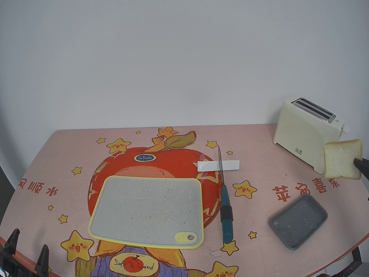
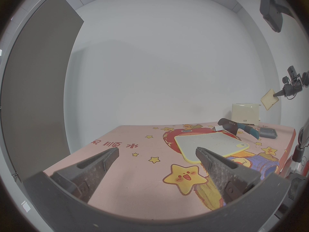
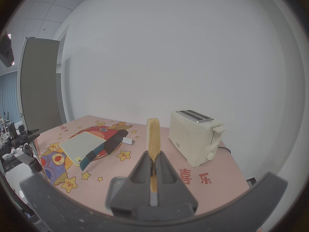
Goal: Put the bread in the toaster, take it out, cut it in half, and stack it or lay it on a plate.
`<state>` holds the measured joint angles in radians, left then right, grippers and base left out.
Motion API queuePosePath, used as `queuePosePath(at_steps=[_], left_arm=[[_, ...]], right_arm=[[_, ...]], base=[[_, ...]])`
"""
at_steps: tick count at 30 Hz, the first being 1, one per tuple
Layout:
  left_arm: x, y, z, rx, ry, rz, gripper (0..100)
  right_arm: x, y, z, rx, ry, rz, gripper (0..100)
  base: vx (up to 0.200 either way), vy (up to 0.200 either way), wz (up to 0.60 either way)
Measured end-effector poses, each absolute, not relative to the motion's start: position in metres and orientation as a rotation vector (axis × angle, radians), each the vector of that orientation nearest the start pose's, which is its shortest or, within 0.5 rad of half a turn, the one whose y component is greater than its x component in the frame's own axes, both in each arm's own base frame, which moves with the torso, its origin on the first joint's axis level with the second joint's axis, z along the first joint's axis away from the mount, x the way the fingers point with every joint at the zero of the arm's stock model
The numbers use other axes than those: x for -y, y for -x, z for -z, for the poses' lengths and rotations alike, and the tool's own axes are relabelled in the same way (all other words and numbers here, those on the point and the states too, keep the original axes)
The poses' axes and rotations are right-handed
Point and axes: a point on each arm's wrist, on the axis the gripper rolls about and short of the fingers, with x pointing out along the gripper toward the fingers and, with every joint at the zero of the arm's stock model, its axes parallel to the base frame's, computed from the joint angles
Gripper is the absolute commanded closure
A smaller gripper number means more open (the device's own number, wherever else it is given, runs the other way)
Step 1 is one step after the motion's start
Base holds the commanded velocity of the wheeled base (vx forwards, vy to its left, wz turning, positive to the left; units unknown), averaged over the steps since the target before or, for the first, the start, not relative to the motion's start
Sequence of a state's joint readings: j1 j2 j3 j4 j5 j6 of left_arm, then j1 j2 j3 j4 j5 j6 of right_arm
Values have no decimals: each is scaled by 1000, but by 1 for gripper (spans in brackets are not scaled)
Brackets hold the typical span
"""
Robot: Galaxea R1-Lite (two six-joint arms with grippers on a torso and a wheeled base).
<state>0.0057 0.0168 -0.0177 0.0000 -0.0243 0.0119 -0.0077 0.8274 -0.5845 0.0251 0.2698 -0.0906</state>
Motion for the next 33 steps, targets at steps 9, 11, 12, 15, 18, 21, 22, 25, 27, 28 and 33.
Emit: queuePosePath(at_steps=[9, 11, 12, 15, 18, 21, 22, 25, 27, 28, 33], left_arm=[[1, 23, -81, 1, -12, 19, 0], [1, 23, -81, 1, -12, 19, 0], [1, 23, -81, 1, -12, 19, 0], [1, 23, -81, 1, -12, 19, 0], [1, 23, -81, 1, -12, 19, 0], [1, 23, -81, 1, -12, 19, 0], [1, 23, -81, 1, -12, 19, 0], [1, 23, -81, 1, -12, 19, 0], [1, 23, -81, 1, -12, 19, 0], [1, 23, -81, 1, -12, 19, 0], [1, 23, -81, 1, -12, 19, 0]], right_arm=[[-5, -97, -249, -217, 56, -266, 100], [-5, -100, -251, -216, 56, -267, 100], [-4, -102, -253, -213, 56, -268, 100], [-3, -107, -258, -210, 55, -261, 100], [-1, -112, -263, -207, 51, -263, 100], [3, -117, -266, -206, 46, -258, 100], [4, -119, -268, -205, 46, -257, 100], [9, -125, -271, -203, 53, -253, 100], [12, -128, -273, -202, 59, -252, 100], [14, -130, -274, -202, 65, -257, 100], [25, -141, -277, -190, 107, -282, 100]], base=[[0, 0, 0], [0, 0, 0], [0, 0, 0], [0, 0, 0], [0, 0, 0], [0, 0, 0], [0, 0, 0], [0, 0, 0], [0, 0, 0], [0, 0, 0], [0, 0, 0]])
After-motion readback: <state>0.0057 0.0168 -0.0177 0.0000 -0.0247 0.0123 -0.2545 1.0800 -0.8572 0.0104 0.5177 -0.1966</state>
